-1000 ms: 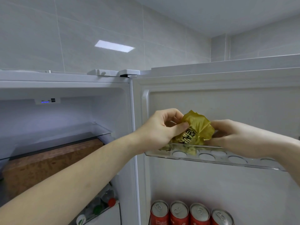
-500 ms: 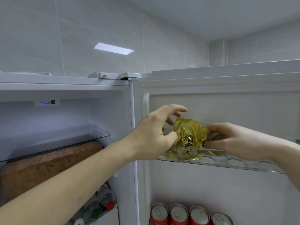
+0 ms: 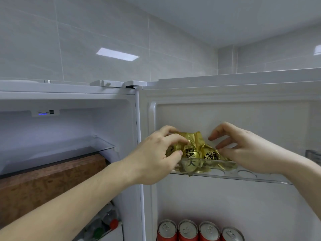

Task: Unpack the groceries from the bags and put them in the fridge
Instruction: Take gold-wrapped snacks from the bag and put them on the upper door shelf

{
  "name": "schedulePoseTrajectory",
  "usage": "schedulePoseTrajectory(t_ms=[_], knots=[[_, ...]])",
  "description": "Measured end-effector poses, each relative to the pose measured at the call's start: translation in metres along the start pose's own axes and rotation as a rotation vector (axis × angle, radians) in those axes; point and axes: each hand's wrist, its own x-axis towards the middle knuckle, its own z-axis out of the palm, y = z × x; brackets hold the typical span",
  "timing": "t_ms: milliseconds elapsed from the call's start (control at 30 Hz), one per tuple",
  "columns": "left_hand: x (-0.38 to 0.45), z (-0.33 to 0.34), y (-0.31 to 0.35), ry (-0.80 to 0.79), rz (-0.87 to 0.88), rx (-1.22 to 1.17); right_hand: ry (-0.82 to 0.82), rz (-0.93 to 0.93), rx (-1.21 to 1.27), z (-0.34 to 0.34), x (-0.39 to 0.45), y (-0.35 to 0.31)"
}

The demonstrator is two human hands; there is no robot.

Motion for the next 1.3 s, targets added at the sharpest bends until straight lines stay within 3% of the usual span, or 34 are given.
schedulePoseTrajectory(t_ms=[100, 233, 333, 433, 533, 633, 800, 867, 967, 1300], knots=[[-0.007, -0.005, 0.005, 0.014, 0.029, 0.013, 0.065, -0.094, -0.046, 0.001, -0.003, -0.002], [-0.018, -0.013, 0.013, 0.057, 0.043, 0.005, 0.295, -0.310, -0.119, 0.003, -0.009, -0.008], [-0.038, -0.024, 0.013, 0.123, 0.050, 0.032, 0.460, -0.437, -0.064, 0.004, -0.026, -0.019], [-0.077, -0.033, 0.010, 0.180, 0.018, 0.079, 0.500, -0.530, 0.041, 0.023, -0.056, -0.041], [-0.126, -0.029, -0.001, 0.218, -0.079, 0.147, 0.352, -0.577, 0.094, 0.076, -0.083, -0.055], [-0.178, -0.012, -0.019, 0.232, -0.276, 0.221, 0.113, -0.506, 0.088, 0.137, -0.096, -0.056], [-0.247, 0.022, -0.033, -0.039, -0.737, 0.335, -0.313, -0.391, 0.105, 0.229, -0.092, -0.053], [-0.268, 0.031, -0.034, -0.057, -0.850, 0.351, -0.439, -0.375, 0.045, 0.255, -0.090, -0.055], [-0.295, 0.037, -0.035, 0.009, -0.934, 0.343, -0.558, -0.408, 0.022, 0.281, -0.086, -0.061], [-0.376, 0.074, 0.016, -0.047, -1.290, 0.465, -0.896, -0.564, 0.092, 0.323, -0.094, -0.066]])
